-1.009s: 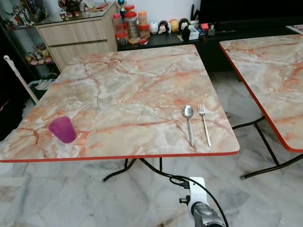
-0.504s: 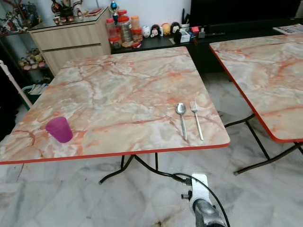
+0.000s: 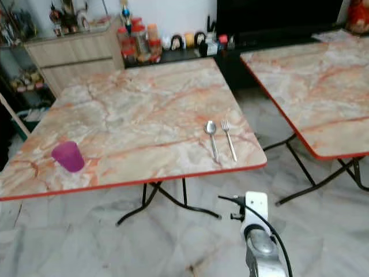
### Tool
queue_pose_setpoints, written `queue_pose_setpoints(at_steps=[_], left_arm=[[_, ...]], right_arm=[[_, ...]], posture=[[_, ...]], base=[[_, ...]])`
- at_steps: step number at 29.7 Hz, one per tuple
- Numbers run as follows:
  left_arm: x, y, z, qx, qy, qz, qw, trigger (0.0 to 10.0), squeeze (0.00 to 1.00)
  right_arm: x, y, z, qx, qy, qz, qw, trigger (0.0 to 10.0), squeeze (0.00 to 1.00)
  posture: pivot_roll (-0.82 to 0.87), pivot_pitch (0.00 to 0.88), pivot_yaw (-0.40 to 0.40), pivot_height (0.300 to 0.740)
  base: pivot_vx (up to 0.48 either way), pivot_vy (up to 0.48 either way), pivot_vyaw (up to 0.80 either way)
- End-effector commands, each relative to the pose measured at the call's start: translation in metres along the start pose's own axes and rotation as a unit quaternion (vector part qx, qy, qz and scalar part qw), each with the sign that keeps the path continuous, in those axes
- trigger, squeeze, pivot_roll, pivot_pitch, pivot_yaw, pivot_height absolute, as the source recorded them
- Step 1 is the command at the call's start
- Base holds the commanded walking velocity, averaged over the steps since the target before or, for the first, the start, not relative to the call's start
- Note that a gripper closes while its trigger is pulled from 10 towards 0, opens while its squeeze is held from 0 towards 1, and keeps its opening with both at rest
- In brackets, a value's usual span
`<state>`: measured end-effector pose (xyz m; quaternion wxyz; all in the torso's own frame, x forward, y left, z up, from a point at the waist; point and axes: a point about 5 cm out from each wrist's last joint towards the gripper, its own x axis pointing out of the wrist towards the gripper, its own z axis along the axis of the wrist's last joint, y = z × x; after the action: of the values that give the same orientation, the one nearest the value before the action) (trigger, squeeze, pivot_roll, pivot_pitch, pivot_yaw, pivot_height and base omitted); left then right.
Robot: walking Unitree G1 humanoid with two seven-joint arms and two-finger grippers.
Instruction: Setting the table
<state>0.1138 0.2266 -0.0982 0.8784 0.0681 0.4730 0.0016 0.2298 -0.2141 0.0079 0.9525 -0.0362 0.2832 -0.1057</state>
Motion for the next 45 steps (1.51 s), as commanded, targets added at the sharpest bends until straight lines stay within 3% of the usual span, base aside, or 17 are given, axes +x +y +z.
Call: queue_pose_setpoints(at_steps=[1, 5, 10, 11, 16, 24, 27, 29, 35, 38, 41, 45], left_arm=[[-0.006, 0.002, -0.019, -0.001, 0.032, 0.002, 0.999, 10.0, 0.00], [-0.006, 0.002, -0.019, 0.001, 0.033, 0.002, 0.999, 10.0, 0.00], [-0.006, 0.003, -0.019, -0.002, 0.030, 0.002, 1.000, 10.0, 0.00], [-0.006, 0.003, -0.019, -0.004, 0.029, 0.003, 1.000, 10.0, 0.00], [-0.007, 0.001, -0.020, -0.018, 0.024, 0.004, 1.000, 10.0, 0.00], [-0.007, -0.001, -0.020, -0.022, 0.021, 0.005, 1.000, 10.0, 0.00], [-0.008, -0.002, -0.021, -0.023, 0.020, 0.004, 1.000, 10.0, 0.00], [-0.008, -0.002, -0.021, -0.023, 0.020, 0.004, 1.000, 10.0, 0.00], [-0.008, -0.003, -0.022, -0.026, 0.020, 0.005, 0.999, 10.0, 0.00], [-0.008, -0.003, -0.022, -0.026, 0.020, 0.005, 0.999, 10.0, 0.00], [-0.008, -0.005, -0.022, -0.025, 0.021, 0.005, 0.999, 10.0, 0.00], [-0.008, -0.006, -0.023, -0.024, 0.023, 0.004, 0.999, 10.0, 0.00]], right_arm=[[-0.006, 0.010, 0.025, -0.001, -0.037, 0.013, 0.999, 10.0, 0.00], [-0.021, 0.009, 0.042, -0.003, -0.067, 0.013, 0.998, 10.0, 0.00], [-0.031, 0.016, 0.086, 0.026, -0.143, 0.026, 0.989, 10.0, 0.00], [-0.030, 0.018, 0.103, 0.032, -0.172, 0.026, 0.984, 10.0, 0.00], [-0.018, 0.018, 0.143, 0.045, -0.234, 0.019, 0.971, 10.0, 0.00], [0.010, 0.018, 0.184, 0.033, -0.254, 0.016, 0.967, 10.0, 0.00], [0.016, 0.033, 0.198, 0.023, -0.264, 0.038, 0.963, 10.0, 0.00], [0.017, 0.034, 0.199, 0.025, -0.267, 0.041, 0.963, 10.0, 0.00], [0.018, 0.061, 0.200, -0.001, -0.274, 0.087, 0.958, 10.0, 0.00], [0.018, 0.062, 0.200, -0.003, -0.274, 0.087, 0.958, 10.0, 0.00], [0.019, 0.065, 0.199, 0.025, -0.270, 0.097, 0.958, 10.0, 0.00], [0.020, 0.064, 0.201, 0.018, -0.276, 0.100, 0.956, 10.0, 0.00]], posture=[[-0.17, 0.000, 0.135, 0.736], [-0.18, 0.000, 0.137, 0.736], [-0.17, 0.000, 0.137, 0.736], [-0.16, 0.000, 0.132, 0.736], [-0.15, 0.000, 0.128, 0.736], [-0.13, 0.000, 0.121, 0.736], [-0.12, 0.000, 0.111, 0.736], [-0.12, 0.000, 0.111, 0.736], [-0.11, 0.000, 0.104, 0.736], [-0.11, 0.000, 0.104, 0.736], [-0.11, 0.000, 0.098, 0.736], [-0.11, 0.000, 0.092, 0.736]], base=[[0.000, 0.000, 0.00], [0.000, 0.000, 0.00], [0.000, 0.000, 0.00], [0.000, 0.000, 0.00], [0.000, 0.000, 0.00], [0.000, 0.000, 0.00], [0.000, 0.000, 0.00], [0.000, 0.000, 0.00], [0.296, 0.000, 0.00], [0.304, 0.000, 0.00], [0.309, 0.000, 0.21], [0.311, 0.000, 0.00]])
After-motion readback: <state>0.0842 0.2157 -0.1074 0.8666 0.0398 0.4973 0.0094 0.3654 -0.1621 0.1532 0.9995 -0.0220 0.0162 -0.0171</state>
